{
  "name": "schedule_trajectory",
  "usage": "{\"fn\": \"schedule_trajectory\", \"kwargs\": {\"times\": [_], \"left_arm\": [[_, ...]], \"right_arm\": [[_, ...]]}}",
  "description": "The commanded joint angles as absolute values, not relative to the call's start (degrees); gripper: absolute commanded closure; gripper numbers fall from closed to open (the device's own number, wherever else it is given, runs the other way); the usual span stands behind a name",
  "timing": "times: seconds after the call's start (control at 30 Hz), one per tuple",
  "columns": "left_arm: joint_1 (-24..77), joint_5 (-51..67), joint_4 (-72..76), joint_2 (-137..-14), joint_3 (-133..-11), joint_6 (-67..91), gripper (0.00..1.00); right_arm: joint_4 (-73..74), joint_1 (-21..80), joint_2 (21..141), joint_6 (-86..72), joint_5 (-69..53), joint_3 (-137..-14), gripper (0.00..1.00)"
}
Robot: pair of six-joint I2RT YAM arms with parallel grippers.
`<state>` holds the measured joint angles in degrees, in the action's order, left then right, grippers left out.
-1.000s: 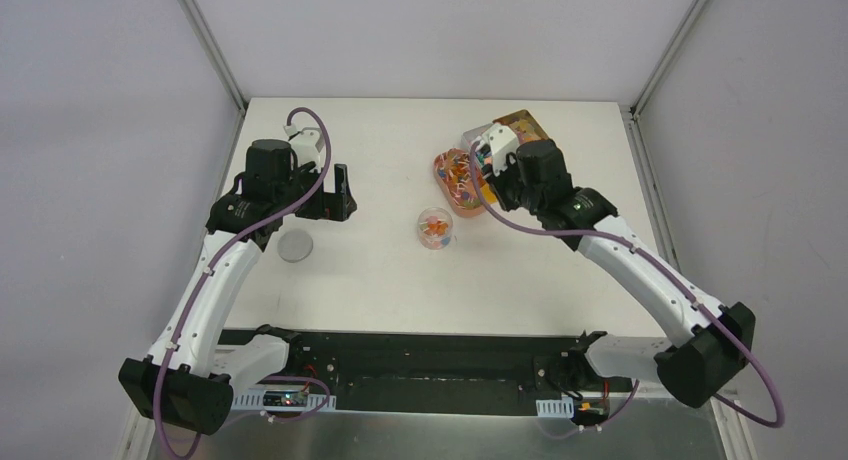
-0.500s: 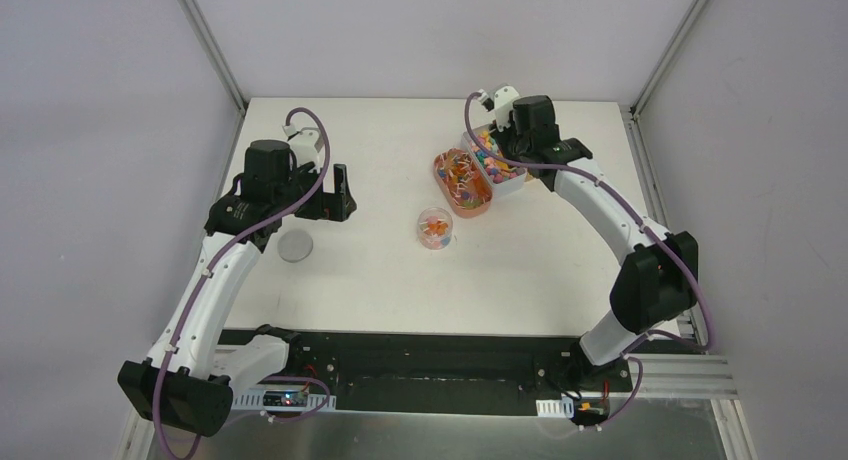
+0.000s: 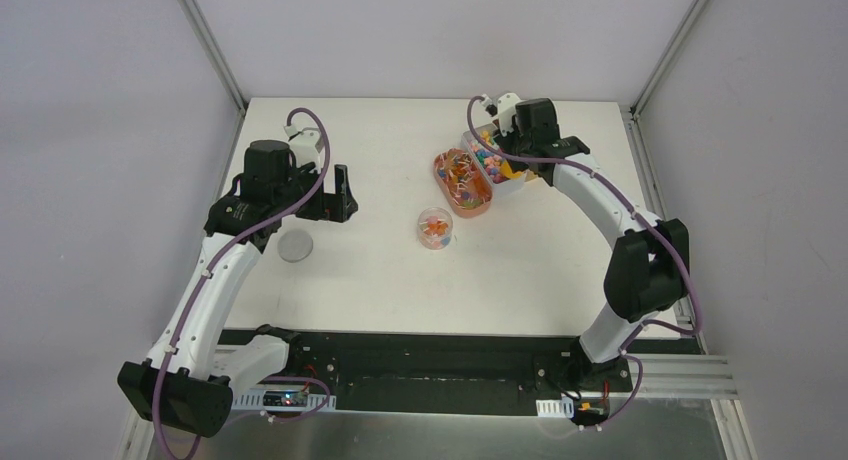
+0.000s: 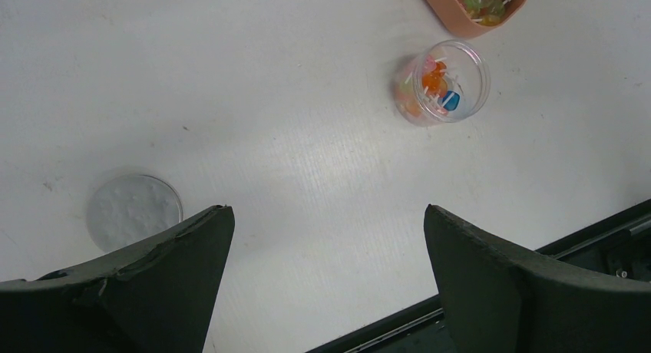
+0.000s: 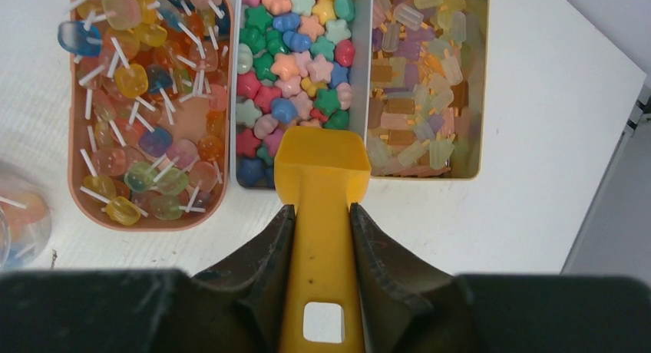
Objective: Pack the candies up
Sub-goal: Scoop the fake candies from the storage box.
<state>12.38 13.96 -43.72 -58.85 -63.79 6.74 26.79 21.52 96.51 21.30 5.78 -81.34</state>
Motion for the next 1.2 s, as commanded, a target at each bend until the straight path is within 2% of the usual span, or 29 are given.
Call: {"fn": "schedule_trajectory", "kwargs": {"times": [0.0, 0.43, 0.77, 1.17], "left_arm": [[12.39, 15.13, -42.24, -58.75, -63.52, 6.66, 0.01], [12.4, 14.72, -42.23, -59.28, -63.54, 6.64, 0.01], [12.4, 14.42, -42.28, -59.39, -63.54, 6.75, 0.01], [12.39, 14.24, -42.27, -59.41, -63.46, 6.73, 0.01]], "right_arm": [[20.64, 20.2, 96.99, 21.69, 1.36, -78.8, 1.0], [3.7, 19.51, 98.27, 21.26, -1.56, -66.57, 1.0], [-23.49, 19.21, 98.12, 16.7, -1.76, -52.33, 1.0], [-43.83, 18.37, 97.37, 14.05, -3.32, -42.36, 1.0]]}}
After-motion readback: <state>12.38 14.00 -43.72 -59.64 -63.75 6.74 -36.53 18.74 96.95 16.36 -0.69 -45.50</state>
